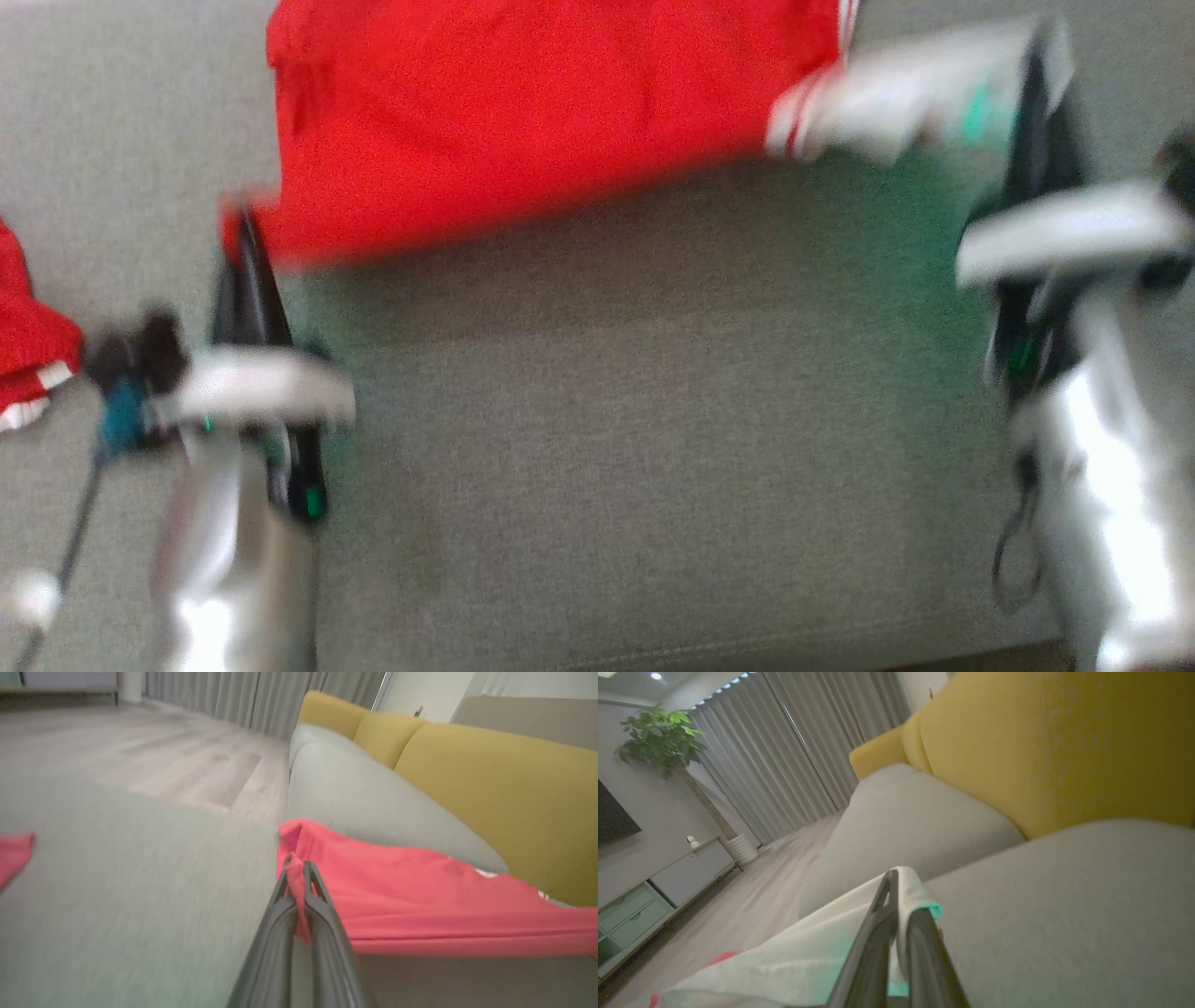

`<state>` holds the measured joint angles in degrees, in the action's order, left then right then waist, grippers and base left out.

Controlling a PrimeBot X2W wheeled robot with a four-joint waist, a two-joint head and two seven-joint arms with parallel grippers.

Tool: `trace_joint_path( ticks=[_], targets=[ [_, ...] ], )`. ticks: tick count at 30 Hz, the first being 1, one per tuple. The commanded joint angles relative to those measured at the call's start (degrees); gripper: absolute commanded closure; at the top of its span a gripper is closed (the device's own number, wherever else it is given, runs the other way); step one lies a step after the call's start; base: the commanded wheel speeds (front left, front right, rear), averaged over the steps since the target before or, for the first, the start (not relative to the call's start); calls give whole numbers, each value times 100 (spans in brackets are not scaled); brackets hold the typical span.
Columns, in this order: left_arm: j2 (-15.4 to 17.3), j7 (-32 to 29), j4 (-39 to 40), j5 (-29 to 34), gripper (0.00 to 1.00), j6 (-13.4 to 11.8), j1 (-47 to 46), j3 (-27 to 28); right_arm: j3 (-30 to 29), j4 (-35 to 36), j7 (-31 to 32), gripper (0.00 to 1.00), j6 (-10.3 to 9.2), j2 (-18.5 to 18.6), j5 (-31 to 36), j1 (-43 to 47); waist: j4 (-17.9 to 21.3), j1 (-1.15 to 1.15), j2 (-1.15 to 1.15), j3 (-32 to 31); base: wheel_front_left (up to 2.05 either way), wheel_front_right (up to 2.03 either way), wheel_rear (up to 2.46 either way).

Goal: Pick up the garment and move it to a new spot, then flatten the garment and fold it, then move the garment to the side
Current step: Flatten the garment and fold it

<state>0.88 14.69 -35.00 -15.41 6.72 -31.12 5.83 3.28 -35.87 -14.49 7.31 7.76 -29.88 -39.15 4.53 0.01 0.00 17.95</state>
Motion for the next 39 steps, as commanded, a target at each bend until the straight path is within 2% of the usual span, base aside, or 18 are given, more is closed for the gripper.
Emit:
trace_joint_path(
  ticks=[1,7,19,23,29,34,37,39],
  targets=[
    [207,30,96,-151,100,3,136,188,69,211,-8,100,18,26,-147,99,53,-1,0,-140,0,0,0],
    [201,30,-39,-1017,100,-9,1147,-213,402,460,106,100,18,156,-771,1522,103,-1,0,-574,0,0,0],
    [200,30,306,-1314,100,-232,2505,-483,598,1063,412,100,18,341,-1383,3191,144,-1,0,-1632,0,0,0],
    [200,30,532,-1414,100,-275,2909,-612,593,1350,551,100,18,357,-1452,3620,145,-1,0,-1785,0,0,0],
    [200,30,766,-1582,100,-348,3156,-764,436,1819,783,100,18,240,-1602,3952,49,-1,0,-1830,0,0,0],
    [200,30,986,-1556,100,-346,2887,-916,305,2172,1199,100,18,18,-1720,3751,-50,-1,0,-1665,0,0,0],
    [200,30,1152,-1106,100,-328,2641,-1070,202,2239,1381,100,18,-102,-1764,3492,-116,-1,0,-1506,0,0,0],
    [200,30,1152,-1111,100,-326,2576,-1115,164,2222,1448,100,18,-137,-1781,3400,-140,-1,0,-1459,0,0,0]
  ],
)
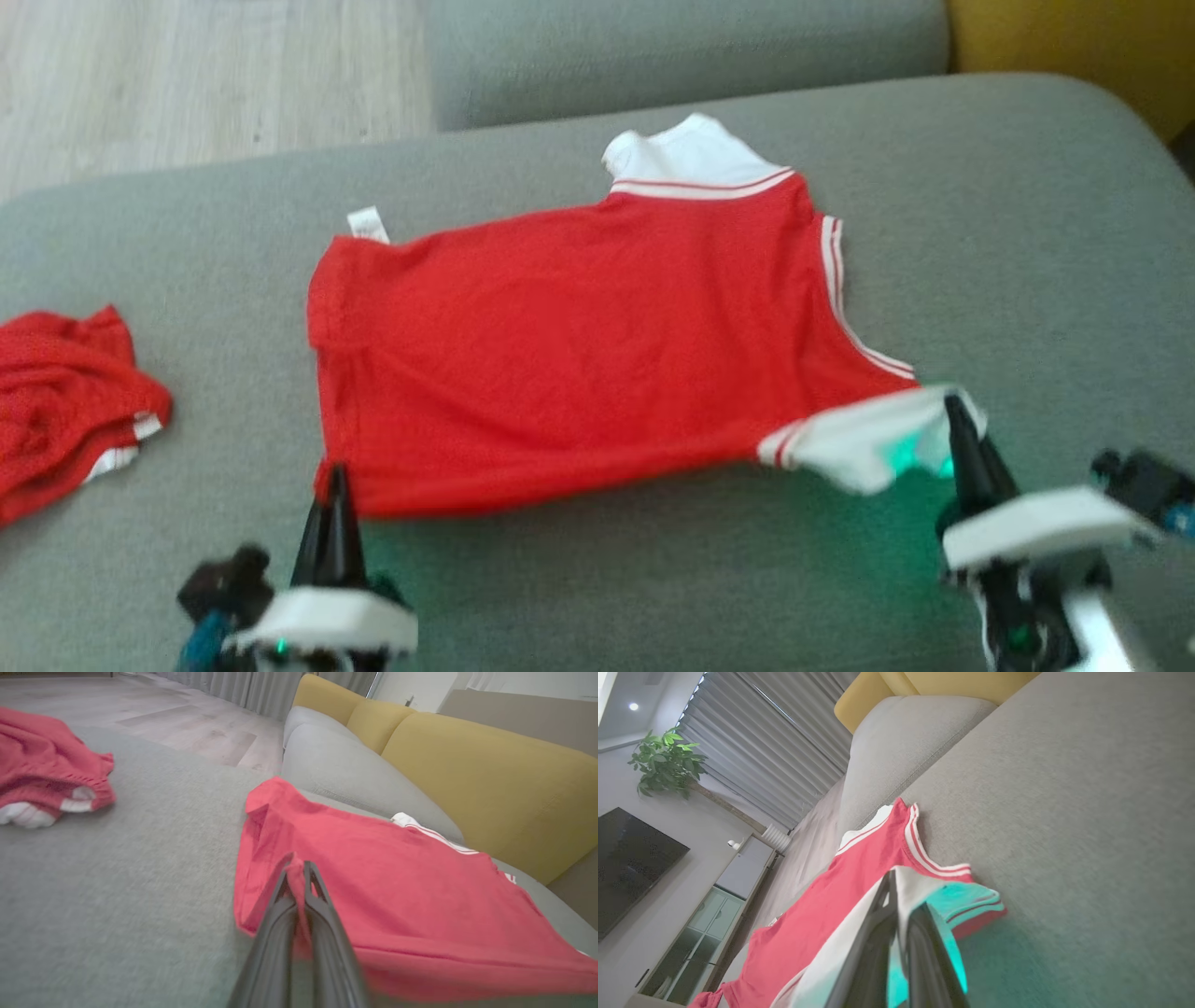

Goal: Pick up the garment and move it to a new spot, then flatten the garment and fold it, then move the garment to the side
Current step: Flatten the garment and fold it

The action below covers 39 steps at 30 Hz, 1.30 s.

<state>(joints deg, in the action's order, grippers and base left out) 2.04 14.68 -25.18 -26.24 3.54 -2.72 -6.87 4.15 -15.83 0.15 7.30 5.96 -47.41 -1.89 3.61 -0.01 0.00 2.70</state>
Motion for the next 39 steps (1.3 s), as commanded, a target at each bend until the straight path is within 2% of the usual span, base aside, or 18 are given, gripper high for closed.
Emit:
trace_joint_path(
  ticks=[1,12,20,21,22,23,24,27,31,35,39],
  targets=[
    [84,31,154,-65,100,-17,-334,119,37,189,55,100,19,13,-42,-417,-72,1,0,115,0,0,0],
    [84,31,-259,-197,100,-342,-1068,-89,-152,-272,515,100,19,-179,67,-1440,-236,1,0,544,0,0,0],
    [84,31,-579,-244,100,-604,-1595,-178,-101,-895,476,100,19,-255,311,-2068,-341,1,0,772,0,0,0],
    [84,31,-629,-260,100,-645,-1652,-187,-107,-1012,456,91,19,-263,335,-2142,-351,1,0,794,0,0,0],
    [84,31,-660,-284,98,-699,-1707,-180,-137,-1144,417,33,19,-271,357,-2222,-359,1,0,812,0,0,0],
    [84,31,-680,-300,45,-737,-1755,-185,-144,-1262,368,0,19,-278,378,-2311,-368,1,0,829,0,0,0],
    [84,31,-683,-325,0,-778,-1795,-181,-144,-1356,291,0,19,-285,390,-2403,-376,1,0,844,0,0,0],
    [84,31,-481,-375,0,-908,-1843,-75,-109,-1506,-64,0,19,-299,373,-2631,-399,1,0,881,0,0,0],
    [84,31,109,-25,0,-1040,-1665,162,77,-1420,-918,0,19,-300,555,-2738,-399,1,0,900,0,0,0],
    [84,31,392,629,0,-1033,-1273,121,393,-1528,-1404,0,19,-43,1336,-2590,-375,1,0,834,0,0,0],
    [84,31,548,1287,0,-1075,-897,41,335,-1499,-1508,0,19,78,2379,-2359,-355,1,0,706,0,0,0]
  ],
)
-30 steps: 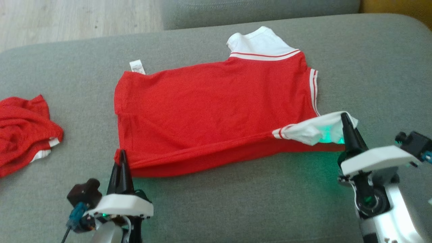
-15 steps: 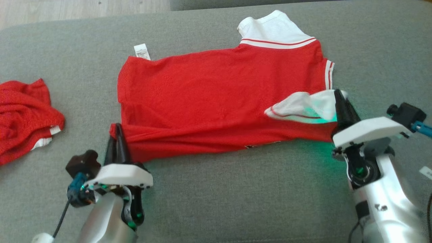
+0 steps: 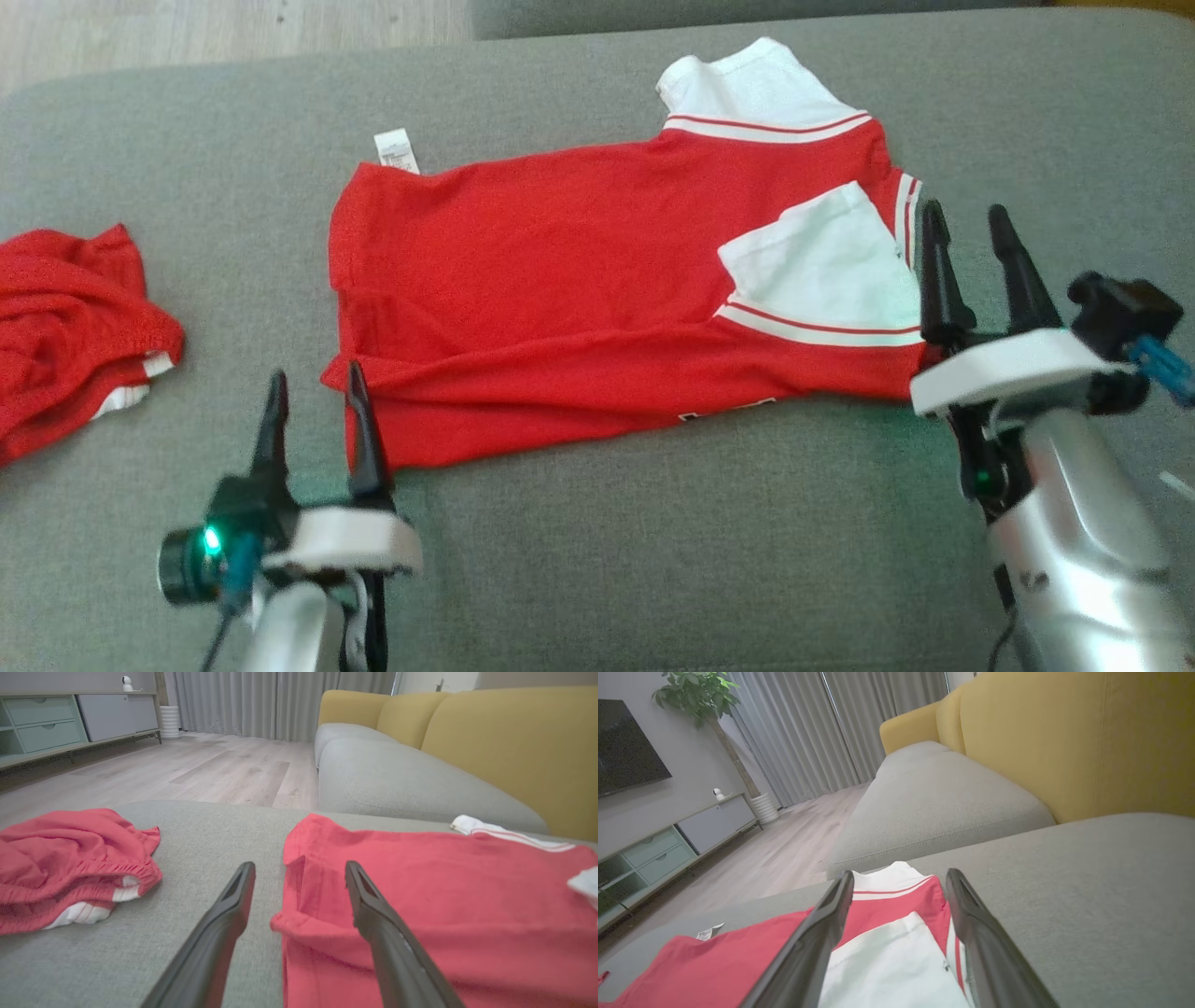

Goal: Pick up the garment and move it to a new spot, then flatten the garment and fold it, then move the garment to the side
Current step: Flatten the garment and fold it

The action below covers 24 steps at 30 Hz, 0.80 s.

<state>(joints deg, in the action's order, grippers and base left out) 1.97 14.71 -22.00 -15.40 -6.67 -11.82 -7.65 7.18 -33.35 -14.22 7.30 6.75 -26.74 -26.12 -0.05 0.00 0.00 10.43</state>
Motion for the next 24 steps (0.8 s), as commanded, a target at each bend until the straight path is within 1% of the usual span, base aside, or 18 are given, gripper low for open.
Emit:
trace_joint_path(
  ticks=[1,3,4,5,6,9,12,17,24],
  targets=[
    [91,29,251,322,0,-61,100,118,-80,354,-73,0,19,-35,537,162,16,0,0,-102,0,0,0],
    [91,29,242,530,0,-63,265,99,-226,567,-75,0,19,-101,1021,403,9,0,0,-198,0,0,0],
    [91,29,242,530,0,-63,265,99,-226,567,-75,0,19,-101,1021,403,9,0,0,-198,0,0,0],
    [91,29,224,682,0,-57,414,86,-367,705,-75,0,19,-182,1380,667,-2,0,0,-309,0,0,0],
    [91,29,224,682,0,-57,414,86,-367,705,-75,0,19,-182,1380,667,-2,0,0,-309,0,0,0],
    [91,29,169,807,0,-69,639,100,-476,827,-76,0,19,-279,1812,1023,-13,0,0,-495,0,0,0],
    [91,29,115,882,0,-62,838,110,-565,864,-76,0,19,-343,2065,1313,-12,0,0,-671,0,0,0],
    [91,29,87,938,0,-73,1122,141,-730,895,-77,0,19,-381,2214,1653,12,0,0,-894,0,0,0],
    [91,29,50,863,0,-83,1279,152,-625,868,-77,0,19,-386,2118,1807,45,0,0,-964,0,0,0]
  ],
)
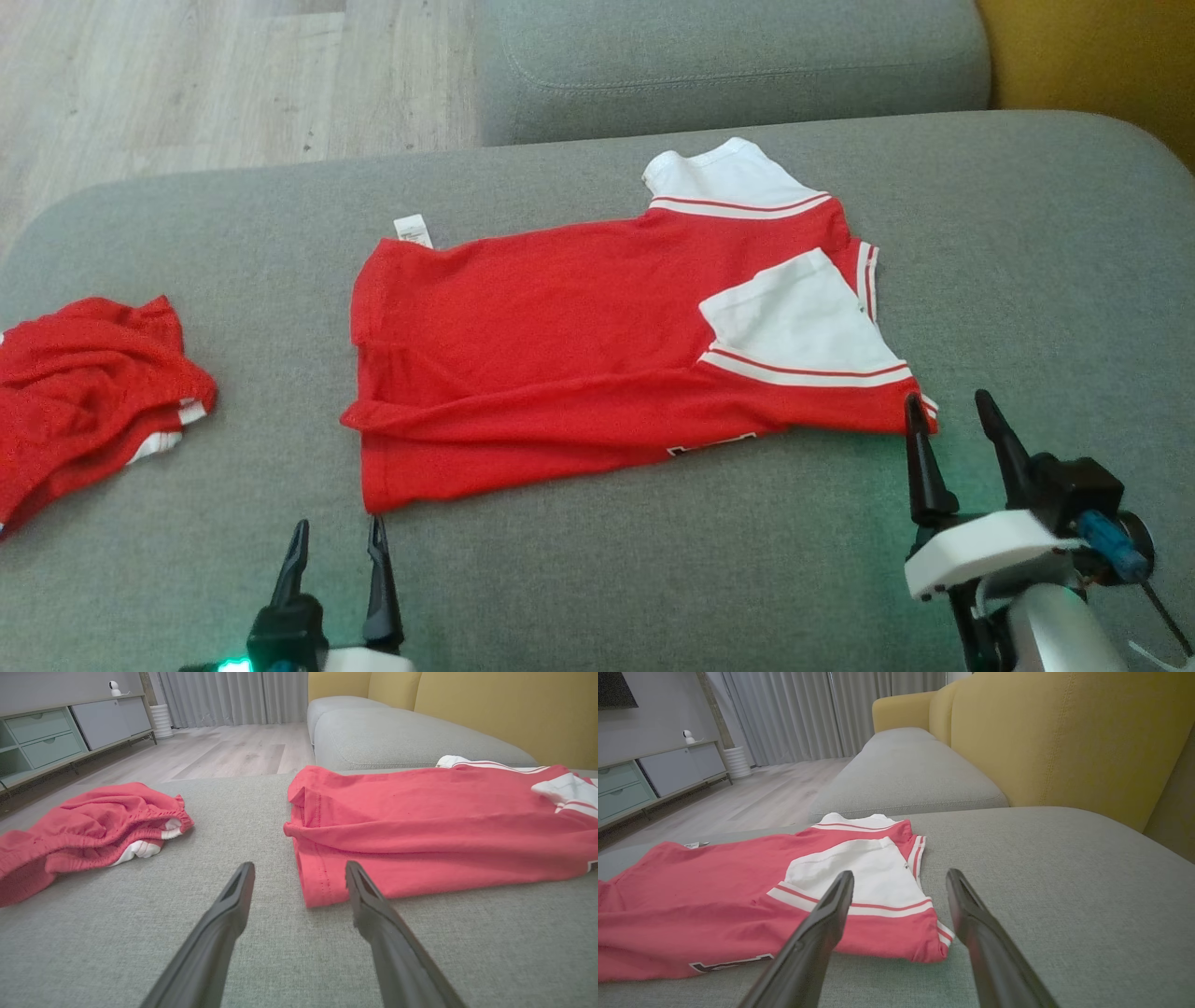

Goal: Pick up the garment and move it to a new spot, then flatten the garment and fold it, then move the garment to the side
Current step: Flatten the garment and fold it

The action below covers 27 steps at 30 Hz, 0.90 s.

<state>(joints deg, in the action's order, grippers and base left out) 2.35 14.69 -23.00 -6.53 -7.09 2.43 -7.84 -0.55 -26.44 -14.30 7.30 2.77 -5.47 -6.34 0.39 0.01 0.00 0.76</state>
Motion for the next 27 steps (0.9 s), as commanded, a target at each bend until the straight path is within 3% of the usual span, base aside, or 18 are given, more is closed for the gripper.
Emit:
trace_joint_path(
  ticks=[1,5,13,25,26,27],
  targets=[
    [53,30,144,-48,0,-40,-148,168,158,168,-69,0,19,12,-16,-172,3,-1,0,3,0,0,0],
    [53,30,100,-251,0,43,-213,107,217,162,-70,0,19,11,-36,-193,3,-1,0,49,0,0,0],
    [53,30,-246,-761,0,458,-914,166,342,194,-70,0,19,11,-119,-433,54,-1,0,526,0,0,0],
    [53,30,-1600,-1150,0,877,-1619,90,194,146,-70,0,19,11,-80,-707,271,-1,0,957,0,0,0],
    [53,30,-1675,-1182,10,902,-1636,41,145,96,-70,0,19,11,-46,-711,273,-1,0,969,0,0,0],
    [53,30,-1757,-1198,53,921,-1646,-21,88,29,-70,0,19,11,-10,-720,270,-1,0,977,0,0,0]
  ],
)
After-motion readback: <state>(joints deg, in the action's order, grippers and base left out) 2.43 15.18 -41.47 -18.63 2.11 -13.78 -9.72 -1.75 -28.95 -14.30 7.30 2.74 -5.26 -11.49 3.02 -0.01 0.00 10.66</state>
